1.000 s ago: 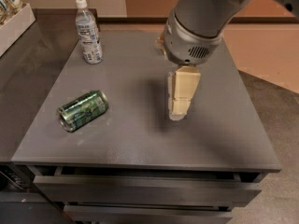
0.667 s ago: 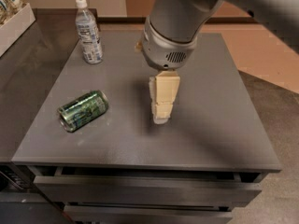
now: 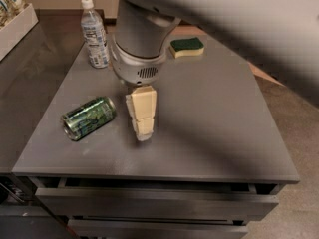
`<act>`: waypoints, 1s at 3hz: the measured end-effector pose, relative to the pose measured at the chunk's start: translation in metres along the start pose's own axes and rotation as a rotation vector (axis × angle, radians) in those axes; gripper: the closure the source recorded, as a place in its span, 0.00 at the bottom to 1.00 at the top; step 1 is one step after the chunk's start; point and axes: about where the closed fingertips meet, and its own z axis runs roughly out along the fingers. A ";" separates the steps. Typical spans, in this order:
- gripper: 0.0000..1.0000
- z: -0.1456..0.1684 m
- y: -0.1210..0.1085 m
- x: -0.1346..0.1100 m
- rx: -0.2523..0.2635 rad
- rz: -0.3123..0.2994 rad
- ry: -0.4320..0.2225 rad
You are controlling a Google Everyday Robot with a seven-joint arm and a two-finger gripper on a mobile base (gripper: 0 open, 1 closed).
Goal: Pick green can
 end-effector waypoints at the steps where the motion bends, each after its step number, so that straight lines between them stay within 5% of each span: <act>1: 0.00 0.018 -0.007 -0.028 -0.032 -0.072 0.000; 3: 0.00 0.057 -0.016 -0.070 -0.111 -0.192 0.014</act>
Offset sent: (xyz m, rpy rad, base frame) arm -0.0127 0.0974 -0.0409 -0.0926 0.0440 0.2369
